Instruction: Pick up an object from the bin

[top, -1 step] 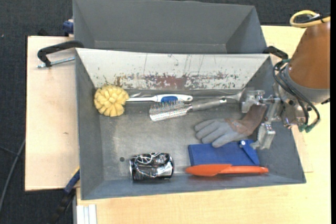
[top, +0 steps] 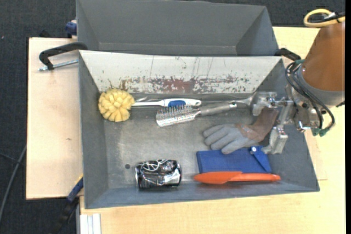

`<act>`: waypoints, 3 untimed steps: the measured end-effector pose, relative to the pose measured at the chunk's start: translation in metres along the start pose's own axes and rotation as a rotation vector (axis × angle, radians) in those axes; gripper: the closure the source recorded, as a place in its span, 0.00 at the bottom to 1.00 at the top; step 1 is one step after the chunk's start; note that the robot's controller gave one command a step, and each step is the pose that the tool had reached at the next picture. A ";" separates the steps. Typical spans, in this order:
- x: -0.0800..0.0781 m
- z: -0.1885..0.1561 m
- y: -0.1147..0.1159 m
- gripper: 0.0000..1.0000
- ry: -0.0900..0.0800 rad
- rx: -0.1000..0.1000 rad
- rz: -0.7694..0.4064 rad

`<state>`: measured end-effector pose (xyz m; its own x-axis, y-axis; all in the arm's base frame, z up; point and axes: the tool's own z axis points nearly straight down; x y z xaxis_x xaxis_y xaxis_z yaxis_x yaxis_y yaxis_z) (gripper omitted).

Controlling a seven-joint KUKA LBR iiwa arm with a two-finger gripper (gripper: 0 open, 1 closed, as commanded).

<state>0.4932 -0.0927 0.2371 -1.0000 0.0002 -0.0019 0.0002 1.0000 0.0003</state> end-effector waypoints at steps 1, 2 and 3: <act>-0.025 0.050 0.009 0.00 -0.002 0.000 -0.089; -0.076 0.076 0.036 0.00 -0.009 0.001 -0.294; -0.052 0.113 0.031 0.00 -0.004 -0.001 -0.139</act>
Offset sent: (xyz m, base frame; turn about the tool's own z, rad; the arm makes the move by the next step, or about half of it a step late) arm 0.0737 0.0359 -0.0771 -0.2942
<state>0.5458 -0.0616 0.1241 -0.9903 -0.1385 -0.0057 -0.1385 0.9904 0.0010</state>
